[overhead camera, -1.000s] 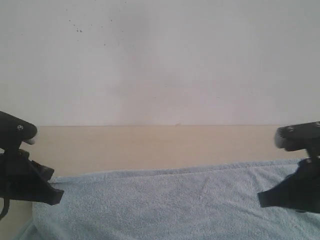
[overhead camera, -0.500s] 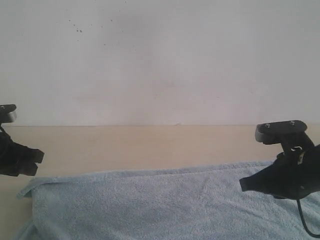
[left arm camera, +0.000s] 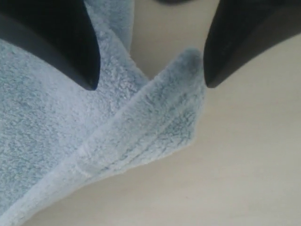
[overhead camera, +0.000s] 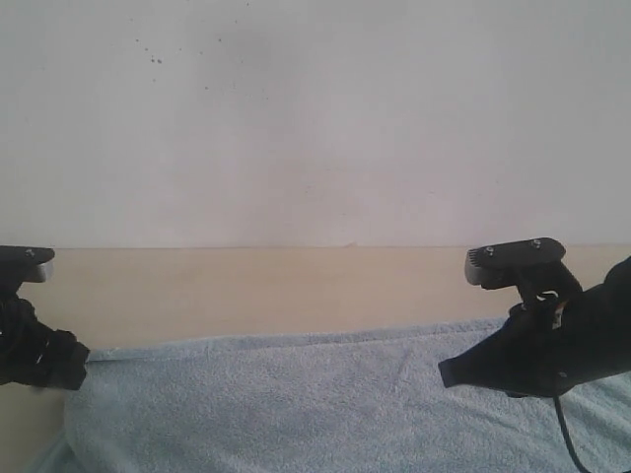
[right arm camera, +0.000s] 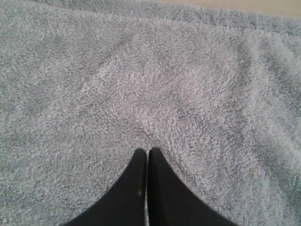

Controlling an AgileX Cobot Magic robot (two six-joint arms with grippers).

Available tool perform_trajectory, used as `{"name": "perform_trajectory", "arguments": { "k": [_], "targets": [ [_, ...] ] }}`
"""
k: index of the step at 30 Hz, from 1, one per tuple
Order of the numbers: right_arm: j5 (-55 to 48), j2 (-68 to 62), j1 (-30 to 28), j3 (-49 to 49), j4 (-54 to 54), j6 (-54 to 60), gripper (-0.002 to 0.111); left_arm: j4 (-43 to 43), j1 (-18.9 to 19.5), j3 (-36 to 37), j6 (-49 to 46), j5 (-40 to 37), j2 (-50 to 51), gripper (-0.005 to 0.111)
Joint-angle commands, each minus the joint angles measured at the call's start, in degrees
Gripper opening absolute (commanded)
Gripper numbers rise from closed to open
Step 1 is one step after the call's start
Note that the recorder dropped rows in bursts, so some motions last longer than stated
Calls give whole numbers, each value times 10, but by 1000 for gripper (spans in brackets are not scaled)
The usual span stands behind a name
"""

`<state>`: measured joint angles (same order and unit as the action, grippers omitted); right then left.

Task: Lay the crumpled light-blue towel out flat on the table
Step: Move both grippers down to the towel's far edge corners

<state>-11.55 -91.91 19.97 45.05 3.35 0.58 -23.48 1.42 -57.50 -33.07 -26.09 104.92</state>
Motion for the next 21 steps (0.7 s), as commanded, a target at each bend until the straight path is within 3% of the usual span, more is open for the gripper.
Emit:
{"name": "perform_trajectory", "arguments": {
  "k": [1, 4, 7, 12, 21],
  "targets": [
    [1, -1, 0, 3, -1, 0, 0, 20, 2, 22, -4, 66, 4, 61],
    [1, -1, 0, 3, -1, 0, 0, 20, 2, 21, -4, 92, 16, 60],
    [1, -1, 0, 3, -1, 0, 0, 20, 2, 21, -4, 112, 26, 48],
    [3, -1, 0, 3, -1, 0, 0, 20, 2, 21, -4, 131, 26, 5],
    [3, -1, 0, 3, -1, 0, 0, 21, -15, -22, -38, 140, 4, 4]
  ]
}}
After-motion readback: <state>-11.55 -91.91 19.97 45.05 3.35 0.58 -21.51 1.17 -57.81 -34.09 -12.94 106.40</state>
